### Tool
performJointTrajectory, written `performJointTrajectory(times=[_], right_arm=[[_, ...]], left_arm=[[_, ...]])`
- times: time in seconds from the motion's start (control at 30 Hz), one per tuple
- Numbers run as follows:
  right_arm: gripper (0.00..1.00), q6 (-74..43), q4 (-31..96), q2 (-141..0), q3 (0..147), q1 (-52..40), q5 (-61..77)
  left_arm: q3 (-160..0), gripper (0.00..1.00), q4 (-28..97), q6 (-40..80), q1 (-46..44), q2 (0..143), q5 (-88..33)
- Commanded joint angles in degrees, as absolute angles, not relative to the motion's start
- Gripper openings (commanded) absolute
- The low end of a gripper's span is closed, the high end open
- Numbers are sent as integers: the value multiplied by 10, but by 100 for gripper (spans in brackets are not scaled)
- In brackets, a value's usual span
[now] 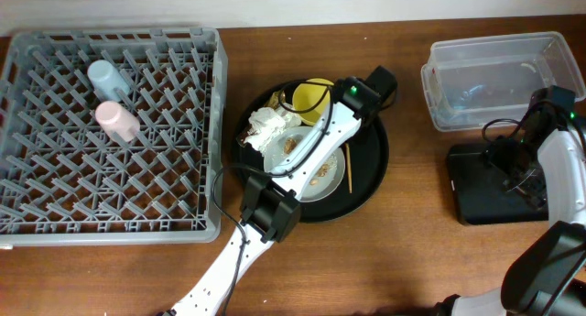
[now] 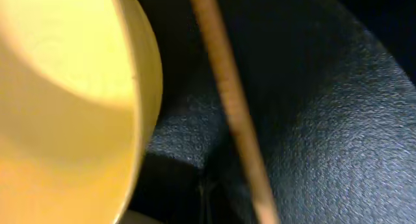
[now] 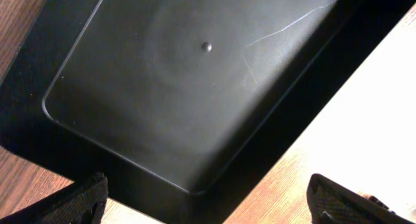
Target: Sort waste into correct bins and load items into the dishwasher rack
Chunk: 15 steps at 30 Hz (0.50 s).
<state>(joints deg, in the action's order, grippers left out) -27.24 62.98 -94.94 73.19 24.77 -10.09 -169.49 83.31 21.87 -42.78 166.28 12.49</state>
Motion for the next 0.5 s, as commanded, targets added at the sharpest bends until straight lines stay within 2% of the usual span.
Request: performJointTrajectory(times=[0.0, 0.37, 0.4, 0.43, 0.47], right_arm=[[98, -279, 630, -952, 740, 251, -110], [98, -279, 630, -952, 740, 251, -110], [98, -279, 630, -952, 740, 251, -110], [98, -279, 630, -952, 740, 251, -110], [98, -279, 630, -952, 740, 251, -110]], left_arm=[[-1696, 1, 832, 209, -430, 1674, 149], [-1701, 1, 814, 210, -434, 1674, 67], [-1702, 2, 814, 210, -434, 1674, 66], [-1705, 8, 815, 210, -434, 1673, 66], [-1709, 10, 815, 210, -435, 1672, 63]])
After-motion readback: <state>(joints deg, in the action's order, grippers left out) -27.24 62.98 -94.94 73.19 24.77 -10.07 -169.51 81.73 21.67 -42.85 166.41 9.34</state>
